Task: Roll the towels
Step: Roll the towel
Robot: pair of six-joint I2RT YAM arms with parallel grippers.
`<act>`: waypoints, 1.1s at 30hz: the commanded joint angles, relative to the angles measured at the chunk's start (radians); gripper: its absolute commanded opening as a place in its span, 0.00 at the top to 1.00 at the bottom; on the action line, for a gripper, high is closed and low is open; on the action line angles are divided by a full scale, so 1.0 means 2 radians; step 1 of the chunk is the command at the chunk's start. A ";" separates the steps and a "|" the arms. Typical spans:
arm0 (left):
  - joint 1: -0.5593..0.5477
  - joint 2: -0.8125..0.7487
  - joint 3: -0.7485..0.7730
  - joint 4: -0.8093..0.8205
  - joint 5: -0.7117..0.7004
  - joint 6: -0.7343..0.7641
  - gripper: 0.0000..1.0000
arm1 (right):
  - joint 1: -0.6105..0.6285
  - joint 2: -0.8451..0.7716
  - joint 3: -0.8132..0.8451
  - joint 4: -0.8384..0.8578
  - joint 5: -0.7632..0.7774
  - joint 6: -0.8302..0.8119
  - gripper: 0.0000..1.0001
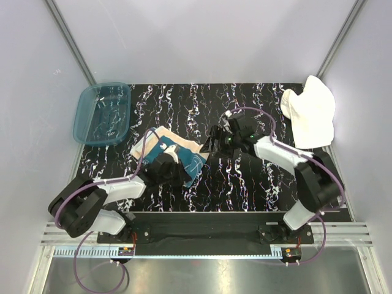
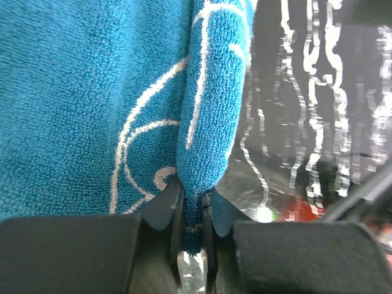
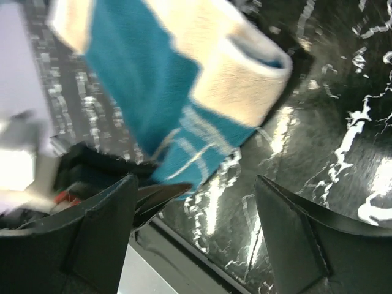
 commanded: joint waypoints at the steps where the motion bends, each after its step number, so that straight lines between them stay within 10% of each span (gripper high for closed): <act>1: 0.017 0.008 0.006 0.049 0.082 -0.042 1.00 | 0.000 -0.074 -0.032 0.010 0.015 -0.016 0.16; 20: 0.034 0.136 -0.051 0.345 0.230 -0.284 1.00 | 0.001 -0.075 -0.275 0.326 -0.036 0.090 0.23; 33: 0.034 0.147 -0.066 0.360 0.218 -0.291 1.00 | 0.006 0.006 -0.285 0.455 -0.053 0.120 0.37</act>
